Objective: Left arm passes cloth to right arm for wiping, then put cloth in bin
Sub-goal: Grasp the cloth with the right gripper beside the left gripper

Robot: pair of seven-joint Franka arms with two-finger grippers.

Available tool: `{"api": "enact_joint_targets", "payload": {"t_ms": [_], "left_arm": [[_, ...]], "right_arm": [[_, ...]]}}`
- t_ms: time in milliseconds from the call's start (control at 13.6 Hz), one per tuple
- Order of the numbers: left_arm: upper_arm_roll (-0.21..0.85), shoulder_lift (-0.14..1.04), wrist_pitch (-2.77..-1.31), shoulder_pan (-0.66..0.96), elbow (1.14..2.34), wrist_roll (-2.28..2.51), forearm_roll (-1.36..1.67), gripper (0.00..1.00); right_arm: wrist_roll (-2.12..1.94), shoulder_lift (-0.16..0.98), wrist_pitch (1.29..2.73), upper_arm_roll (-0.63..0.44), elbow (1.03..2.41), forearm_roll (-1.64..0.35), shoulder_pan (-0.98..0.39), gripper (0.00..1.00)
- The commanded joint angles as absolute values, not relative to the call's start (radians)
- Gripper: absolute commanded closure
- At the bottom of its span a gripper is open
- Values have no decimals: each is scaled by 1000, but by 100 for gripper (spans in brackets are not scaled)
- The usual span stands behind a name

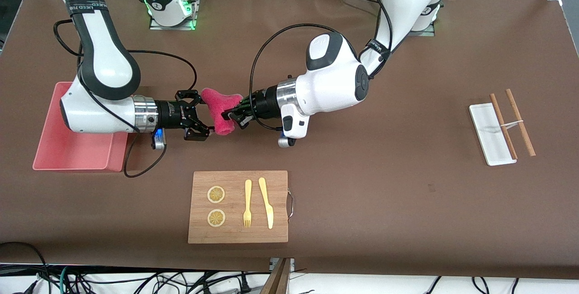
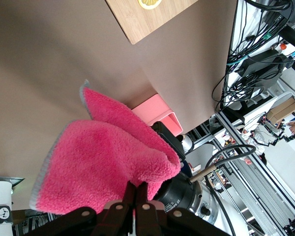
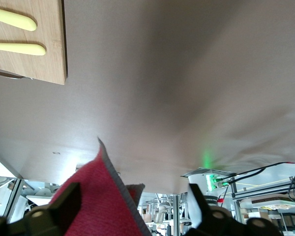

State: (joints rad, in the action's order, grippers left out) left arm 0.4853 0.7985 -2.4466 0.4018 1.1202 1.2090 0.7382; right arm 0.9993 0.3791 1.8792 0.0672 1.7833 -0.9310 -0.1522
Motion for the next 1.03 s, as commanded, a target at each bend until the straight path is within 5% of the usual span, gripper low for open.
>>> {"api": "enact_joint_targets", "payload": {"t_ms": [0,147,294,954], "left_arm": [[483,815,-2451,408,1089,1207,764,99],[483,815,-2451,403,1091,1207,764,94],[483,815,-2451,403,1092,1207,764,93],[483,815,-2451,403,1092,1207,764,93]], "right_arm": [[1000,324,1917,81,1858,-994,-155,59],[1002,324,1913,81,1856,-1031,-155,90],[1026,325,1914,84,1855,-1048,-156,100],[965,336,1895,81,1812,-1026,-141,100]]}}
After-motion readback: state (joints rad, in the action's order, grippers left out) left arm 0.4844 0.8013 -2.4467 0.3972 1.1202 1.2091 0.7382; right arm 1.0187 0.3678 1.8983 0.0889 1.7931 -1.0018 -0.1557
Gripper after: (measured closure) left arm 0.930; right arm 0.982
